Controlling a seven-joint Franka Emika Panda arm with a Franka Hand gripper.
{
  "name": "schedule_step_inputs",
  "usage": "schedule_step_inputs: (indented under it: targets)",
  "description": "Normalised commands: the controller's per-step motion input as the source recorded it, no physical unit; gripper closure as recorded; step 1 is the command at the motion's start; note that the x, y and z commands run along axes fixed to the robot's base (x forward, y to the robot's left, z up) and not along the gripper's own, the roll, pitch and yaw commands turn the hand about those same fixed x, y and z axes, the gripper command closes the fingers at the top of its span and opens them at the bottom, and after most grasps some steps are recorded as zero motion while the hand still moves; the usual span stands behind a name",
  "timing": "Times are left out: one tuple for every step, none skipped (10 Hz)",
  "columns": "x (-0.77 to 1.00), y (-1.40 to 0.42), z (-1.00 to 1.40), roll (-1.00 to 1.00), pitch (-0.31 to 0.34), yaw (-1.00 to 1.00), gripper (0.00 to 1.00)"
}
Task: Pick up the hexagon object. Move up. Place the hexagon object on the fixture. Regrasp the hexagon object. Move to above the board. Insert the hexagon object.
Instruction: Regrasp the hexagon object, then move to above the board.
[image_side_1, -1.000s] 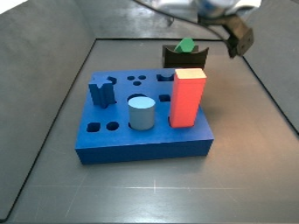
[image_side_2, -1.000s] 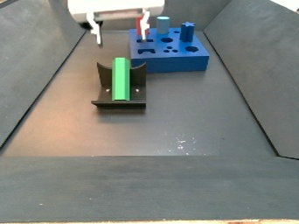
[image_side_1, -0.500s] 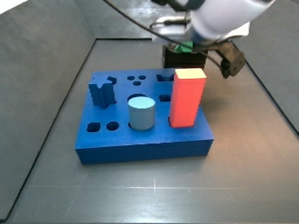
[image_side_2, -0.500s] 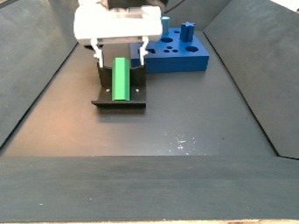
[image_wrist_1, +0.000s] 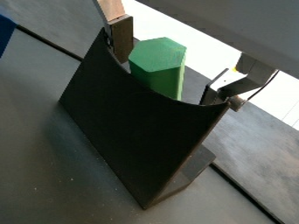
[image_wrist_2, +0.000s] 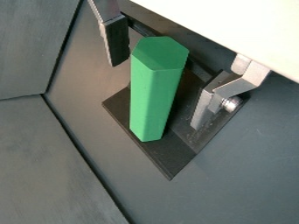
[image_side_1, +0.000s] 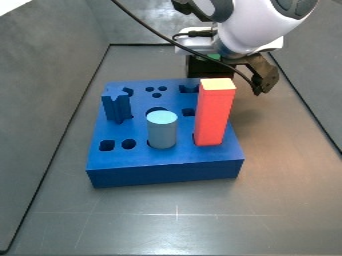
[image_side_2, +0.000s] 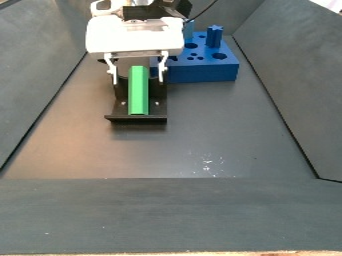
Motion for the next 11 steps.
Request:
schedule_step_inputs:
  targets:
    - [0.01, 0.0, -0.19, 0.05, 0.019, -0.02, 0.0]
    - [0.01, 0.0, -0.19, 0.05, 0.019, -0.01, 0.0]
    - [0.0, 0.0, 0.0, 0.0, 0.0, 0.0, 1.0]
    - [-0.08, 0.2, 1.0, 0.0, 0.071, 0.02, 1.0]
    - [-0.08, 0.2, 1.0, -0.01, 0.064, 0.02, 1.0]
    - [-0.09, 0.19, 1.0, -0.05, 0.043, 0.02, 1.0]
    - [-0.09, 0.18, 1.0, -0.05, 0.037, 0.02, 1.0]
    - [-0.08, 0.17, 1.0, -0.05, 0.04, 0.03, 1.0]
    - [-0.08, 0.16, 1.0, -0.04, 0.046, 0.03, 1.0]
    - [-0.08, 0.16, 1.0, -0.04, 0.048, 0.03, 1.0]
    - [-0.08, 0.15, 1.0, -0.04, 0.045, 0.03, 1.0]
